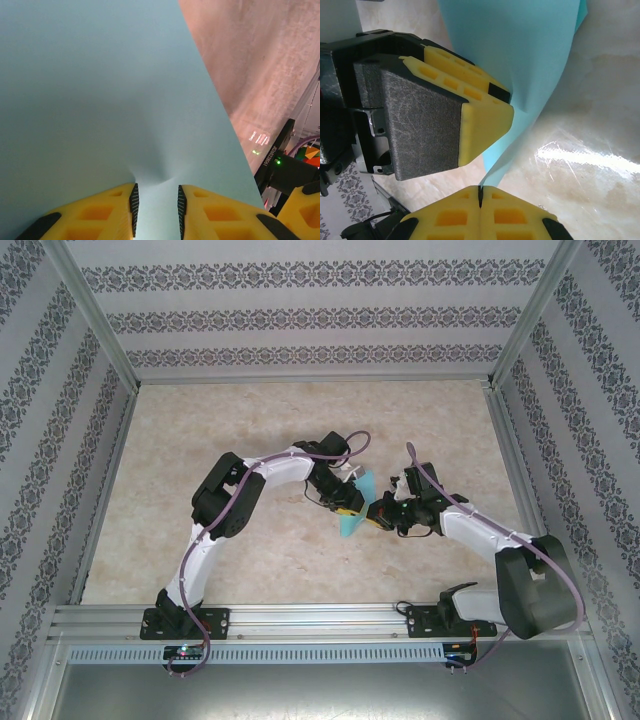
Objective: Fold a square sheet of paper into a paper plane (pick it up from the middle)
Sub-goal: Third fold the triangle at the center of the table.
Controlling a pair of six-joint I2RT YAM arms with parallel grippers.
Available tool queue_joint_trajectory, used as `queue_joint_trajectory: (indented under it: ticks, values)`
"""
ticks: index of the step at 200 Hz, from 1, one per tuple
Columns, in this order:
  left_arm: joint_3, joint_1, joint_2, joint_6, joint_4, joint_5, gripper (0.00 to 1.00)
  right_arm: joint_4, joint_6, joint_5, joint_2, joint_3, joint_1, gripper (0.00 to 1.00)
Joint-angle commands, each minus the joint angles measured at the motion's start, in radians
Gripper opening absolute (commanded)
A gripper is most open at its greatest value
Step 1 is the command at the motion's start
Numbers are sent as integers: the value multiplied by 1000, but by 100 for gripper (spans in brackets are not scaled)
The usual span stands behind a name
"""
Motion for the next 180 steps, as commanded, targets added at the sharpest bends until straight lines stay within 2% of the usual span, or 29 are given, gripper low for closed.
queue_joint_trajectory:
  ticks: [1, 67, 112, 180]
  values:
    - [24, -8, -21, 9, -30, -9, 31, 12, -14, -1, 21, 18, -8, 3]
    - [21, 41, -106, 7, -42, -55, 31, 5, -28, -1, 66, 57, -7, 3]
    - [62, 85, -48, 21, -58, -83, 27, -16, -38, 1, 63, 68, -6, 3]
    - [166, 95, 53, 47, -107, -109, 27, -16, -35, 2, 71, 80, -2, 3]
